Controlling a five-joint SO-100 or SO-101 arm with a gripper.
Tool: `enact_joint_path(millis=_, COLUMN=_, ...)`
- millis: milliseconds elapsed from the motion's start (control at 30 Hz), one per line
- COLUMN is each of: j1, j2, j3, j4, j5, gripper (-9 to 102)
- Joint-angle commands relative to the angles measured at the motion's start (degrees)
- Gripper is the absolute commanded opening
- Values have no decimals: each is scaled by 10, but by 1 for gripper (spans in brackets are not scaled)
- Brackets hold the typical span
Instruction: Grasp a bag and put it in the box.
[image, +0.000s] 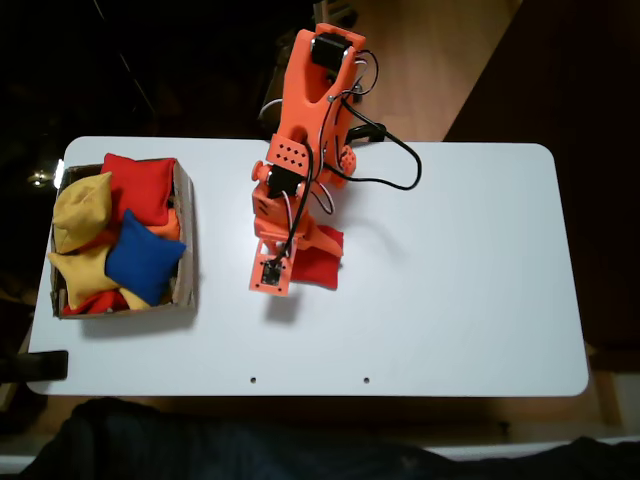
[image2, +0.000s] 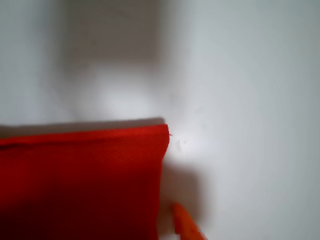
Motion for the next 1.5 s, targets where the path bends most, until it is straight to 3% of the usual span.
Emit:
enact_joint_path(millis=0, j1=-8, j2=25, j3=4, j4=-4, j5=14, gripper=95)
enact_joint_path(millis=600, j1=-5, j2=74, j3=65, j4=-47, j5=13, gripper=92)
enact_joint_path(millis=1067, j1=1, j2=77, j3=76, j4=-62, j5=-11, gripper=54)
enact_joint_path(millis=1133, j1=2, j2=77, j3=76, j4=-68, j5=-11, gripper=44)
enact_joint_path(millis=1467, j1=7, j2=77, j3=76, j4=-90, j5=-12, gripper=27)
